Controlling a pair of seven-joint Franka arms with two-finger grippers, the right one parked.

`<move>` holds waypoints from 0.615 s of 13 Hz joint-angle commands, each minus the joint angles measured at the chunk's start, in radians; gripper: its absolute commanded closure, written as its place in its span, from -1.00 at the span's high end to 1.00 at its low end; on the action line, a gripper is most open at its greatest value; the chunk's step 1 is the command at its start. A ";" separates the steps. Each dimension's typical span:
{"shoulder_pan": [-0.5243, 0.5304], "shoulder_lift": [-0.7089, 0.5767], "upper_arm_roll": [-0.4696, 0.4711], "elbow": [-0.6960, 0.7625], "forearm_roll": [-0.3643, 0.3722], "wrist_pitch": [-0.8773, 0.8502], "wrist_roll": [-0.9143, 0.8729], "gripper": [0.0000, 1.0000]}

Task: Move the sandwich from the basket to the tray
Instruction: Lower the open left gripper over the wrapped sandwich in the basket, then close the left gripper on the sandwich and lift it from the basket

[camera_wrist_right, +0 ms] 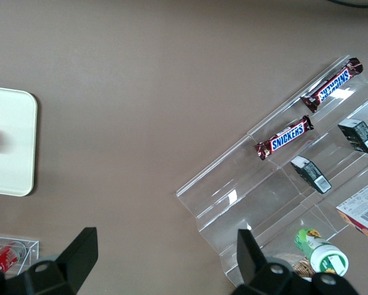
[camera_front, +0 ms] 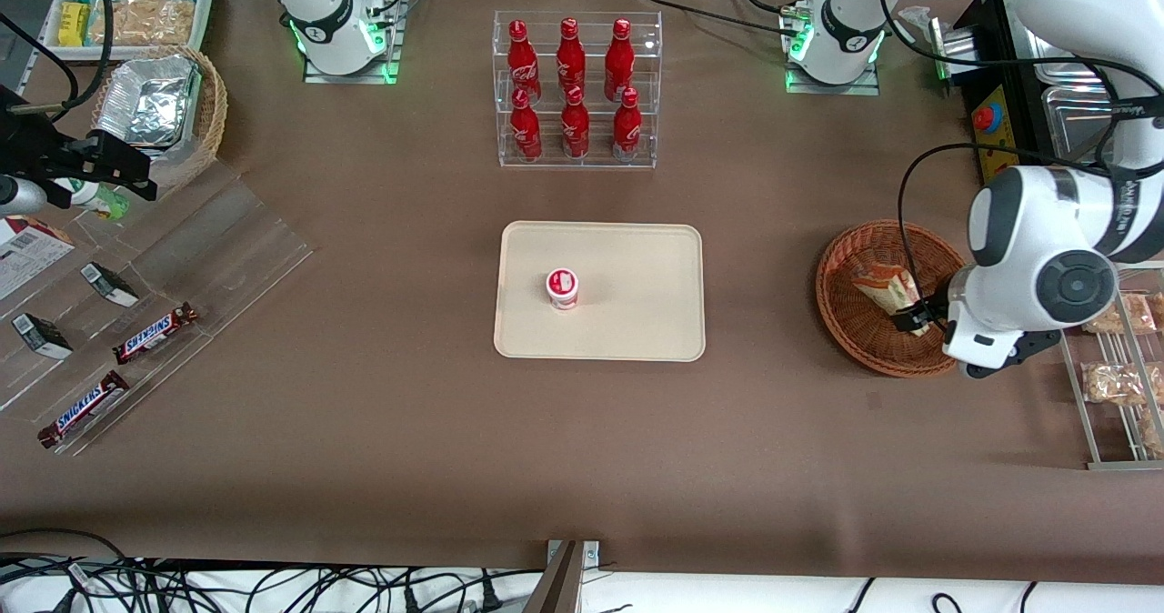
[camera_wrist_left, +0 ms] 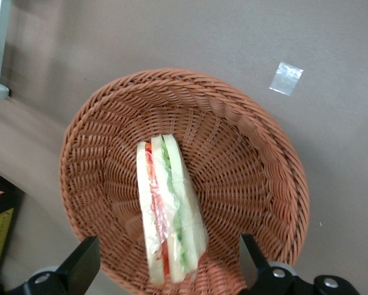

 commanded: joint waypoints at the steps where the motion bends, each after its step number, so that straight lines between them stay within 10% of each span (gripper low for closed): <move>1: -0.009 -0.026 -0.001 -0.082 0.034 0.080 -0.119 1.00; 8: -0.015 -0.047 -0.006 -0.199 0.155 0.160 -0.328 1.00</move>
